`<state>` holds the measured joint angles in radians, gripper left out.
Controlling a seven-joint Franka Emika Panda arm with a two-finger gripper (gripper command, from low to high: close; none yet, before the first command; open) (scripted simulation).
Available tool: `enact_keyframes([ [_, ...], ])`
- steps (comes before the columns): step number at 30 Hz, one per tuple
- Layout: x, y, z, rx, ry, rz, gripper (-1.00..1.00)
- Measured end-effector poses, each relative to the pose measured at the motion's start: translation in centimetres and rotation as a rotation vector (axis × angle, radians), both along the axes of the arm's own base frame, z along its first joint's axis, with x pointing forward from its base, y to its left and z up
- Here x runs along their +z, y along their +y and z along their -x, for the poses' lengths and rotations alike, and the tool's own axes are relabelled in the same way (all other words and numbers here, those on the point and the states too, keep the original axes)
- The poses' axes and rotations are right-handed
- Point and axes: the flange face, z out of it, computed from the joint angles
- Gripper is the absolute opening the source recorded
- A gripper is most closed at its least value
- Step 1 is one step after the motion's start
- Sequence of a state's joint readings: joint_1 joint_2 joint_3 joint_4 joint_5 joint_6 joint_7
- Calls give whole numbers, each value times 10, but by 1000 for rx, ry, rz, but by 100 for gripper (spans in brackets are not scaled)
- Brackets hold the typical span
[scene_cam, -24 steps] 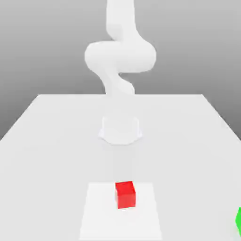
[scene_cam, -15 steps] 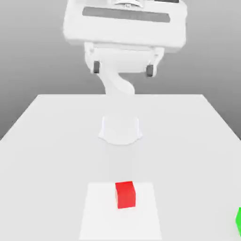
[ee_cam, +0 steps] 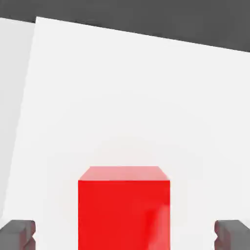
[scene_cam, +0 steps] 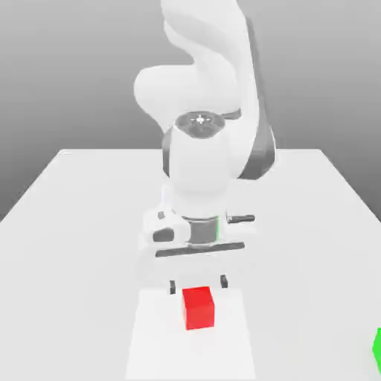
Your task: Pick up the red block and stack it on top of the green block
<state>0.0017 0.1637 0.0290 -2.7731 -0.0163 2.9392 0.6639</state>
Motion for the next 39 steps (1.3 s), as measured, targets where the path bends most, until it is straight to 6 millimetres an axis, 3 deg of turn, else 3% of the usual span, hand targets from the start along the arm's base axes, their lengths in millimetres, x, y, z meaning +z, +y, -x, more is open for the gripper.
enact_keyframes([
  [1,-10,0,1,1,1,0,0],
  [2,-18,0,2,1,1,0,-100],
  [9,-18,0,2,1,2,1,-100],
  [16,39,4,-1,17,2,0,-100],
  [26,65,147,-70,474,3,-15,-100],
  [30,72,217,-82,663,3,-13,-100],
  [34,79,290,-82,851,3,-4,-100],
  [36,65,310,-81,899,3,-1,-100],
  [38,37,315,-81,911,2,1,-100],
  [39,24,315,-80,914,2,1,100],
])
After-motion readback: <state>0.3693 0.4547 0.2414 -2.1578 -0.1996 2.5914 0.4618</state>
